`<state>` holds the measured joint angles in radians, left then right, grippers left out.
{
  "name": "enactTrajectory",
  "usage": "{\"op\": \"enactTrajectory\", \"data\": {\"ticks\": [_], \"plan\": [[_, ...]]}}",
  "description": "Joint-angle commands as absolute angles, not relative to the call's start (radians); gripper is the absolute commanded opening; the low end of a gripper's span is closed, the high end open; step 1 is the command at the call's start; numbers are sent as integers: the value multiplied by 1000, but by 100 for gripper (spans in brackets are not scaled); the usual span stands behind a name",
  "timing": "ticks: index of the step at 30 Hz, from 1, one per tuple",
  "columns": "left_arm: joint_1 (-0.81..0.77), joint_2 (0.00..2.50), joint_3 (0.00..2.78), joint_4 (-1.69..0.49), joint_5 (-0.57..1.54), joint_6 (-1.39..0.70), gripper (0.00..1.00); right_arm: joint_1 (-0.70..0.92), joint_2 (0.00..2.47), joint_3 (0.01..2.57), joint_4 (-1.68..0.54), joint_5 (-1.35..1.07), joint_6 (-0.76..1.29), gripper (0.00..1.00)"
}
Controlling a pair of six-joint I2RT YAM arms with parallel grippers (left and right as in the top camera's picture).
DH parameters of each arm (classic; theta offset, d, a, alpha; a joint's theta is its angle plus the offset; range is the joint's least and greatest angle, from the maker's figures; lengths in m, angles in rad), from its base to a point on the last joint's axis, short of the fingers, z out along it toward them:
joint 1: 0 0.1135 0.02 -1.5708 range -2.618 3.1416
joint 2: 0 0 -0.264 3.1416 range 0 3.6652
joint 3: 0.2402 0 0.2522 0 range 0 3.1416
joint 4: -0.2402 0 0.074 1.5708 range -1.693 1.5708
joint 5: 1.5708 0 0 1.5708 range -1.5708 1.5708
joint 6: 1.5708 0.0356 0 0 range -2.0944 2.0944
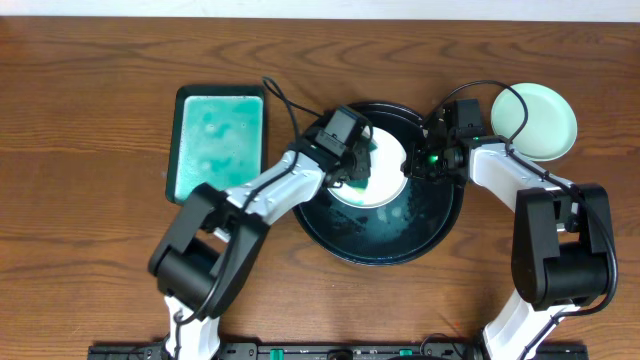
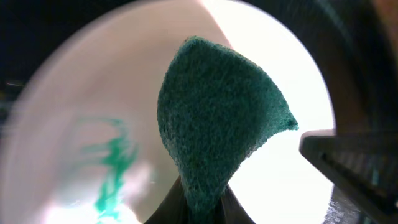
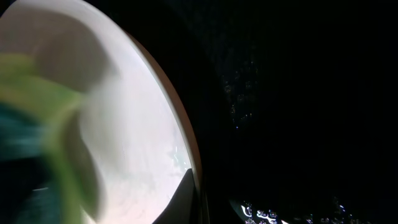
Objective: Clean dirty plates on tray and stack at the side
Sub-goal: 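Lift the sponge from the soapy tray and carry it onto the white plate, then scrub the white plate with the left-held sponge, right gripper steadying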
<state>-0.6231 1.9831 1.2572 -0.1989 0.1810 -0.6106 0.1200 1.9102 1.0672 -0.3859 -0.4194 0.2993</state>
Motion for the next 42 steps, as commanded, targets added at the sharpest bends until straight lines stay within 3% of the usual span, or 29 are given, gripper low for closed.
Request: {"op": "enactTrajectory", "data": {"ticks": [1, 7, 12, 18, 22, 42], "plan": [[-619, 2046, 1262, -209, 29, -626, 7, 126, 1949, 1059, -409, -426, 299, 1], [-572, 2049, 1262, -308, -233, -595, 7, 126, 1949, 1059, -422, -427, 299, 1], [-543, 2023, 1273, -310, -247, -571, 7, 126, 1949, 1059, -424, -427, 299, 1], [-550, 1950, 1282, -236, 1, -603, 7, 126, 1949, 1059, -434, -427, 299, 1], [-556, 1951, 1281, -154, 165, -747, 7, 126, 1949, 1059, -433, -427, 299, 1], [-667, 2085, 1281, 14, 176, -859, 7, 126, 1949, 1059, -431, -427, 299, 1]]}}
